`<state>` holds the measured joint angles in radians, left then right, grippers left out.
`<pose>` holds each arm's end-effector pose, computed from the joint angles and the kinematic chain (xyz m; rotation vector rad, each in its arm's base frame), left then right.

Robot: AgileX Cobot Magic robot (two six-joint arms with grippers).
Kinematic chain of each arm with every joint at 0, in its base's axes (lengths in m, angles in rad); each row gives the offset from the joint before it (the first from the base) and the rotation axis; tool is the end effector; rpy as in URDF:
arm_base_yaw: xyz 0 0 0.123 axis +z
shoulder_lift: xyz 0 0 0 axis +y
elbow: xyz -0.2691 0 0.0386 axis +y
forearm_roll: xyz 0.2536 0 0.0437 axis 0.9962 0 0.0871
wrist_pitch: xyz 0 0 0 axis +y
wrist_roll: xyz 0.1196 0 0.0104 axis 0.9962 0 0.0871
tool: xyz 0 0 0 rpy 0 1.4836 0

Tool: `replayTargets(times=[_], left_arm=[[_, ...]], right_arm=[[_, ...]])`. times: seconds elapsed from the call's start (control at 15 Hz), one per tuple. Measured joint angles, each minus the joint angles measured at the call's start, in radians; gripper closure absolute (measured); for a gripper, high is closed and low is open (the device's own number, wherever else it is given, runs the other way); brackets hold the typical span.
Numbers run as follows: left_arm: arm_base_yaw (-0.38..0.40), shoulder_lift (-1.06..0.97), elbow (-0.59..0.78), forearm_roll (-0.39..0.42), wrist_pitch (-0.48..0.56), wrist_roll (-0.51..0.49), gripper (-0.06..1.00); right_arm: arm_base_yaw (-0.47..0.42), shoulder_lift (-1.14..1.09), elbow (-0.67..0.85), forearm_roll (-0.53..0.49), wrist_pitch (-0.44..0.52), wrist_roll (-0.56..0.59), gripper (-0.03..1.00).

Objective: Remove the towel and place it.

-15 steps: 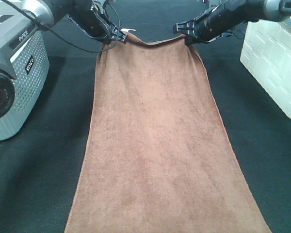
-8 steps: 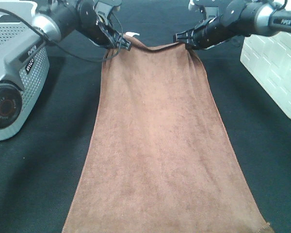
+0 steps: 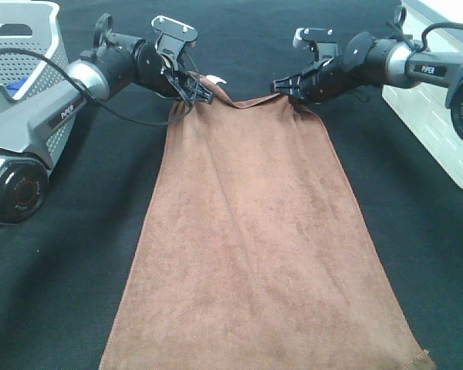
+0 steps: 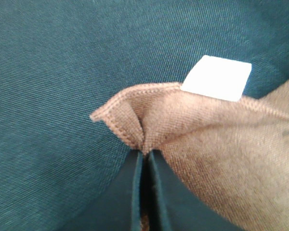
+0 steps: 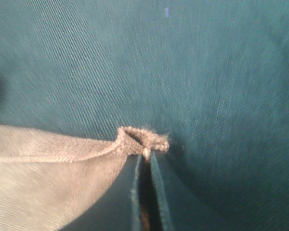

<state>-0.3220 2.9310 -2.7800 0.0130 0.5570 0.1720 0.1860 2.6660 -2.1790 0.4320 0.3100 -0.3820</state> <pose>0.5942 -0.1974 0.0767 0.5440 2.1239 -0.0708 0.5807 0.1249 0.0567 -0.2428 2.2470 0.2607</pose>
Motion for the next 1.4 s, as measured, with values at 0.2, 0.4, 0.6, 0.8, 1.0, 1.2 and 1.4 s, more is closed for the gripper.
replayTargets(times=[0.2, 0.4, 0.6, 0.8, 1.0, 1.2, 1.4], left_arm=[[0.000, 0.010, 0.000, -0.013, -0.052, -0.003, 0.93], [0.000, 0.011, 0.000, -0.021, -0.086, -0.034, 0.93], [0.000, 0.012, 0.000, -0.021, -0.090, -0.042, 0.93], [0.006, 0.012, 0.000, -0.020, -0.101, -0.055, 0.88], [0.029, 0.012, 0.000, -0.020, -0.121, -0.116, 0.68], [0.058, 0.015, 0.000, -0.013, -0.140, -0.225, 0.32], [0.058, 0.019, 0.000, -0.061, -0.129, -0.258, 0.31]], right_arm=[[0.000, 0.002, 0.000, 0.000, -0.030, -0.006, 0.94], [0.000, 0.002, 0.000, 0.000, -0.052, -0.008, 0.94], [0.000, 0.002, 0.000, -0.001, -0.053, -0.009, 0.93], [-0.002, 0.002, 0.000, -0.001, -0.053, -0.009, 0.67], [-0.015, 0.002, 0.000, -0.001, -0.058, -0.009, 0.41], [-0.039, 0.002, 0.000, 0.006, -0.070, -0.009, 0.30], [-0.038, 0.003, 0.000, 0.018, -0.079, -0.011, 0.30]])
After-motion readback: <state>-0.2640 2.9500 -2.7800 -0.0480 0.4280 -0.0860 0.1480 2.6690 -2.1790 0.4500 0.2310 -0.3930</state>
